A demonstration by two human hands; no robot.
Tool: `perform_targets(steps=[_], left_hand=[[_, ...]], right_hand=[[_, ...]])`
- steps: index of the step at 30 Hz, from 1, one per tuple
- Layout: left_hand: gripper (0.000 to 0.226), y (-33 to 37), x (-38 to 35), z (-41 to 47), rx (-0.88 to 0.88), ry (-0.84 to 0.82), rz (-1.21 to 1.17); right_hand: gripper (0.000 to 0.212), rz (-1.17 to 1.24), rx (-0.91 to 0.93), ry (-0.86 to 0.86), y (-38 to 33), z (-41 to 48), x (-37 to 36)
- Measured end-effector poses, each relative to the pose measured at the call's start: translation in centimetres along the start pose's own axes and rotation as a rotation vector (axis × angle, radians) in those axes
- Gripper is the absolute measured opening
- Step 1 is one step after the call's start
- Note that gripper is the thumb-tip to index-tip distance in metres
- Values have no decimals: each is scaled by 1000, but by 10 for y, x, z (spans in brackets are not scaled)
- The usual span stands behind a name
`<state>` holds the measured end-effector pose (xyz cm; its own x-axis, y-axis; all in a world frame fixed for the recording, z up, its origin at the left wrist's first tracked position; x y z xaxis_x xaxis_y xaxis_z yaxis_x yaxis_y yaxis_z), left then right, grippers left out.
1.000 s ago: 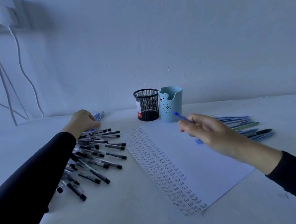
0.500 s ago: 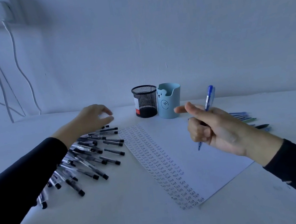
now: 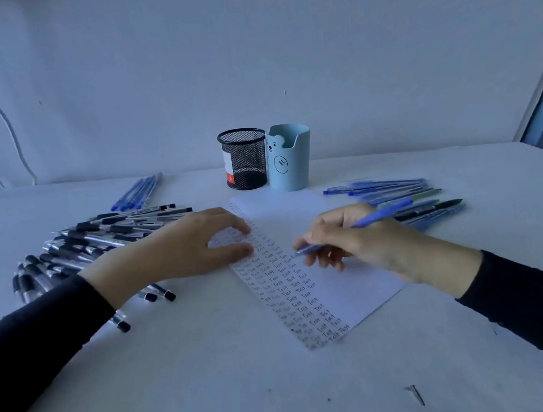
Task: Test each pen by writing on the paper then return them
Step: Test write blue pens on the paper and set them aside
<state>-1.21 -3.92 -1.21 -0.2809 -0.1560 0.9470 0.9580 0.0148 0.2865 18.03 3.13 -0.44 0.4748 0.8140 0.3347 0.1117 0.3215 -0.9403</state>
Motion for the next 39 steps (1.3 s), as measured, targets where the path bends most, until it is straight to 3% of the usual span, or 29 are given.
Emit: perform_targets(steps=[7, 30, 39], left_hand=[[61, 4, -2, -4, -17, -35, 43], [60, 5, -3, -4, 10, -78, -2], [71, 3, -4, -4, 16, -89, -2]], right_hand=[[42, -151, 104, 167, 4, -9, -4], [47, -181, 69, 169, 8, -4, -11], [49, -186, 70, 167, 4, -6, -10]])
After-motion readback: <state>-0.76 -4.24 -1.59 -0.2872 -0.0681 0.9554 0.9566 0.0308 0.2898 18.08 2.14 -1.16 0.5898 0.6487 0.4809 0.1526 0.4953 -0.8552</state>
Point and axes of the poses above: each hand's wrist, its own z-axis towards the middle knuckle, its own x-axis out of the back of the hand, y = z × x, the point moved 7 cm from there along z, towards the middle knuckle, and after that the axes turned 2 degrees about x, right-handed, at the moved point
